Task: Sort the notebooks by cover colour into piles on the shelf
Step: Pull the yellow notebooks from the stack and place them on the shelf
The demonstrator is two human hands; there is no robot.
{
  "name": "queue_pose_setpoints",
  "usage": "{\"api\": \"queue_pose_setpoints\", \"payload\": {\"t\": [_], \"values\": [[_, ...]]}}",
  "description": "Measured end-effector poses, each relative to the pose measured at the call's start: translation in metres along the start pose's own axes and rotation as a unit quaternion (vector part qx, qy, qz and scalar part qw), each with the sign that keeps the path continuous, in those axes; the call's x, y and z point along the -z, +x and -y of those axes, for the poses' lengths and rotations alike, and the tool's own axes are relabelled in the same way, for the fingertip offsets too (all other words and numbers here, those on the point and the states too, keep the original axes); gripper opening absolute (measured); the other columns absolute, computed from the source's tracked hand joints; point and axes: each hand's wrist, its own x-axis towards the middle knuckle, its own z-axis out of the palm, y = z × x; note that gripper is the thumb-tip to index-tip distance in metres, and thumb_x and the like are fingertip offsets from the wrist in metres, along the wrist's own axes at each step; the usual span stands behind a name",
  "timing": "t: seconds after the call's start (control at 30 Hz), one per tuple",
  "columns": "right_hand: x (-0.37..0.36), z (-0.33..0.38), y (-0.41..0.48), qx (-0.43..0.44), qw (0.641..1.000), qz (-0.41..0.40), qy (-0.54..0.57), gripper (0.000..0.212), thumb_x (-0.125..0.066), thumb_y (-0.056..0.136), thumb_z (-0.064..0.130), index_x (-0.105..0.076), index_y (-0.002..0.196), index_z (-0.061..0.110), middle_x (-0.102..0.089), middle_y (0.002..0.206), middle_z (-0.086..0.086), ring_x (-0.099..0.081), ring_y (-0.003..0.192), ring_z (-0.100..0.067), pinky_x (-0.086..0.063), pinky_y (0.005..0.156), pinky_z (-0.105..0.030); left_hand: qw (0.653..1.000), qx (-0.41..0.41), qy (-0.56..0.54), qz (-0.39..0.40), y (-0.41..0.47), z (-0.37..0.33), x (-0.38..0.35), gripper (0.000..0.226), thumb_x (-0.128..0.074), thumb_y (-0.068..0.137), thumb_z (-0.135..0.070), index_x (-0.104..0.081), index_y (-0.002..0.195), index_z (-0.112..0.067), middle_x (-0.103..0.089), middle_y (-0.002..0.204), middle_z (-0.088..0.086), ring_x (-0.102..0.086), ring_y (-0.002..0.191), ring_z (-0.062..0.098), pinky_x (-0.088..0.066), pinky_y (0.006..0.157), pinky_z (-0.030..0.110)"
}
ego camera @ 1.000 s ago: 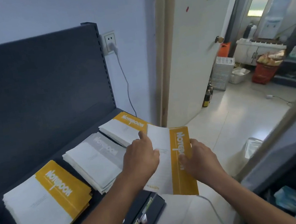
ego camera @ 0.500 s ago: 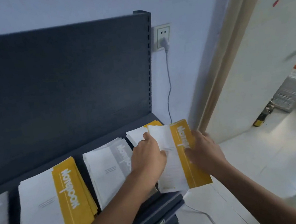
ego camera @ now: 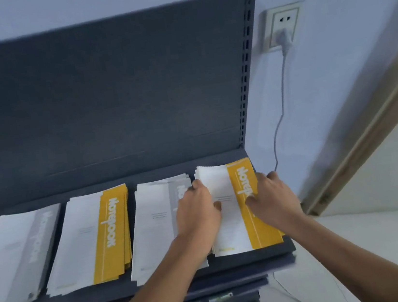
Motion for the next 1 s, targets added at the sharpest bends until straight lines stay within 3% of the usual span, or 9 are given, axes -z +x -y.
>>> {"api": "queue_pose_setpoints", "payload": {"t": [0.17, 0.27, 0.57, 0.73, 0.9, 1.0], "values": [[-0.01, -0.011, 0.001, 0.027, 0.999, 0.008, -0.025, 0.021, -0.052, 0.092, 0.029, -0.048, 0.105, 0.013, -0.045, 0.106, -0.005, -0.048, 0.091, -0.024, -0.04, 0.067, -0.035, 0.997, 0.009, 0.071, -0.021, -0.012, -0.006, -0.012, 0.041, -0.066, 0.095, -0.033, -0.053, 0.125, -0.008, -0.066, 0.114, 0.007, -0.065, 0.099, 0.027, -0.046, 0.068, 0.03], [-0.013, -0.016, 0.002, 0.05, 0.998, 0.0, -0.026, 0.027, -0.053, 0.091, 0.031, -0.05, 0.11, 0.012, -0.047, 0.11, -0.006, -0.051, 0.104, -0.027, -0.041, 0.068, -0.035, 0.995, 0.013, 0.088, -0.033, -0.015, -0.008, -0.016, 0.041, -0.065, 0.095, -0.034, -0.052, 0.126, -0.01, -0.067, 0.114, 0.006, -0.066, 0.098, 0.025, -0.054, 0.074, 0.032], [-0.004, -0.009, 0.005, 0.101, 0.994, -0.031, -0.04, 0.04, -0.057, 0.092, 0.033, -0.046, 0.125, 0.013, -0.046, 0.118, -0.005, -0.049, 0.112, -0.026, -0.039, 0.067, -0.031, 0.995, 0.012, 0.068, -0.071, -0.019, -0.007, -0.004, 0.04, -0.06, 0.096, -0.04, -0.051, 0.125, -0.014, -0.065, 0.111, 0.002, -0.066, 0.095, 0.023, -0.051, 0.069, 0.029], [-0.003, 0.016, 0.002, 0.167, 0.985, -0.041, -0.013, 0.042, -0.056, 0.095, 0.032, -0.048, 0.133, 0.015, -0.046, 0.129, -0.005, -0.047, 0.121, -0.025, -0.047, 0.076, -0.032, 0.998, 0.004, 0.027, -0.061, -0.02, 0.012, 0.018, 0.037, -0.057, 0.098, -0.04, -0.053, 0.128, -0.019, -0.066, 0.112, -0.003, -0.065, 0.095, 0.018, -0.049, 0.072, 0.027], [-0.018, 0.064, -0.005, 0.259, 0.966, -0.005, 0.001, 0.039, -0.054, 0.094, 0.028, -0.05, 0.131, 0.016, -0.047, 0.123, -0.005, -0.052, 0.119, -0.026, -0.05, 0.083, -0.036, 0.996, 0.046, 0.019, -0.071, -0.03, 0.05, 0.044, 0.034, -0.055, 0.098, -0.04, -0.058, 0.126, -0.021, -0.07, 0.108, -0.004, -0.066, 0.09, 0.014, -0.058, 0.075, 0.035], [-0.033, 0.107, -0.015, 0.296, 0.955, 0.025, 0.005, 0.043, -0.054, 0.095, 0.031, -0.048, 0.136, 0.019, -0.047, 0.131, -0.004, -0.053, 0.121, -0.025, -0.051, 0.087, -0.038, 0.992, 0.094, 0.02, -0.081, -0.044, 0.086, 0.063, 0.03, -0.055, 0.097, -0.041, -0.06, 0.121, -0.024, -0.071, 0.103, -0.006, -0.066, 0.089, 0.017, -0.056, 0.075, 0.036]]}}
